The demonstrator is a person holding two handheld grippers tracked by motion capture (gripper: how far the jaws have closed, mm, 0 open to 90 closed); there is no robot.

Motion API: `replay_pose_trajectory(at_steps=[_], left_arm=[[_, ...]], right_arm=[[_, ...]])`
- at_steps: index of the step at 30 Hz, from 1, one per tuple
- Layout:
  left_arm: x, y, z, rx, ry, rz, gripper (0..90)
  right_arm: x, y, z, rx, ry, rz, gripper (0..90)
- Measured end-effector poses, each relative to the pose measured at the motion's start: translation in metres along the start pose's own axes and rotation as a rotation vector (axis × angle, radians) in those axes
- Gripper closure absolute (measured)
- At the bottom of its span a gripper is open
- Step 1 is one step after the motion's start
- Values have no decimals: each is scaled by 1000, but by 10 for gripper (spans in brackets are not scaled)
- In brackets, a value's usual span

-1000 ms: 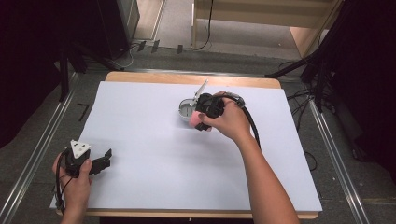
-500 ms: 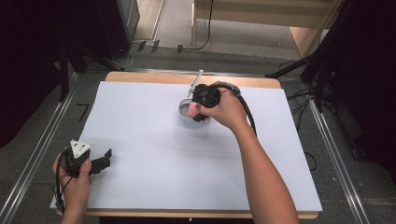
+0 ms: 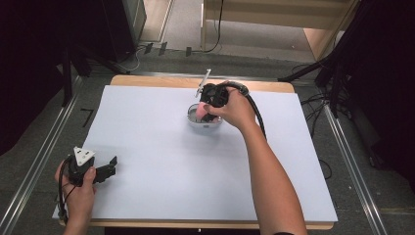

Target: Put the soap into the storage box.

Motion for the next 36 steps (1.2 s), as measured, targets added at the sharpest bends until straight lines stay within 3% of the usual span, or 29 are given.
replay_pose_trajectory(at_steps=[6, 17, 27, 31, 36], left_arm=[[0, 0, 0, 1, 0, 0, 132], [0, 0, 0, 3, -3, 0, 133], [0, 0, 0, 4, -4, 0, 133], [0, 0, 0, 4, -4, 0, 133], [0, 0, 0, 9, -4, 0, 132]], right_arm=[[-3, 8, 8, 2, -28, -10, 385], [-4, 20, 13, -11, -32, -8, 385], [-4, 24, 15, -12, -29, -13, 385], [-5, 24, 14, -21, -5, -5, 384], [-12, 12, 14, -49, 44, 84, 345]])
Point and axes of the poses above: each handheld gripper's, and its own axes: y roughly forward along the jaws, x roughly out of its underside, z roughly to its right, the point moved 10 cm from there along y, roughly forward along the jaws, and after that the axes turned 10 degrees about -z, right-handed, at the moved point
